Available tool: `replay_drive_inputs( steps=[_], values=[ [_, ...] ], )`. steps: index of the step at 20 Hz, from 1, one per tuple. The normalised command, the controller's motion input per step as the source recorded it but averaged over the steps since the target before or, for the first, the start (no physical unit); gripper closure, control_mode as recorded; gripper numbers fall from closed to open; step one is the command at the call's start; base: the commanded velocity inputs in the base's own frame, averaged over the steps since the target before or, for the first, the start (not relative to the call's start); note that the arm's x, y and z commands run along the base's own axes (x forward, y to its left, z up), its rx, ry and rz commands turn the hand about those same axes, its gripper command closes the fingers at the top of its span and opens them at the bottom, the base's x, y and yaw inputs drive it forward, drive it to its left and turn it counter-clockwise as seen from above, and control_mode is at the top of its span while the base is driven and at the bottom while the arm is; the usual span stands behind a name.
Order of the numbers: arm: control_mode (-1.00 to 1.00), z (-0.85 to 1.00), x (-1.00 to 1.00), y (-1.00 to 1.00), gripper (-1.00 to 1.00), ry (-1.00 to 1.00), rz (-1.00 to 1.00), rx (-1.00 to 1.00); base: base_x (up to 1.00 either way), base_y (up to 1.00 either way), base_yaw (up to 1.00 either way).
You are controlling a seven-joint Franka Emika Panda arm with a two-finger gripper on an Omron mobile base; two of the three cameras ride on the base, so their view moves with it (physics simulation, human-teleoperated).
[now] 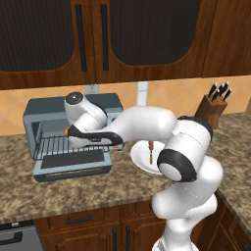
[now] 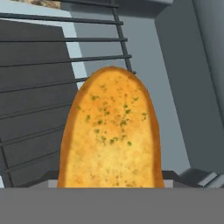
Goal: Pick up the kebab skewer and baguette bread, and place them inside the toaster oven. Close the toaster oven door and start by setting the timer.
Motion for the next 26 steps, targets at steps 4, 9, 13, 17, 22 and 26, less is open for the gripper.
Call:
replay_drive_inputs(
  steps=[4,9,13,17,22,26],
  values=[
    [-1.0,-0.46,0.09,0.0,1.0,0.0,0.01,0.0,0.0,0.0,0.0],
    [-1.0,-0.07,0.29,0.0,1.0,0.0,0.01,0.0,0.0,0.0,0.0],
    [-1.0,-0.02,0.4,0.0,1.0,0.0,0.0,0.0,0.0,0.0,0.0],
    [-1.0,0.0,0.15,0.0,1.0,-0.11,0.0,-0.02,0.0,0.0,0.0],
    [-1.0,0.17,-0.01,0.06,1.0,-0.13,0.02,-0.01,0.0,0.0,0.0],
    [-1.0,0.19,0.14,-0.01,1.0,0.0,0.0,0.01,0.0,0.0,0.0]
  ],
)
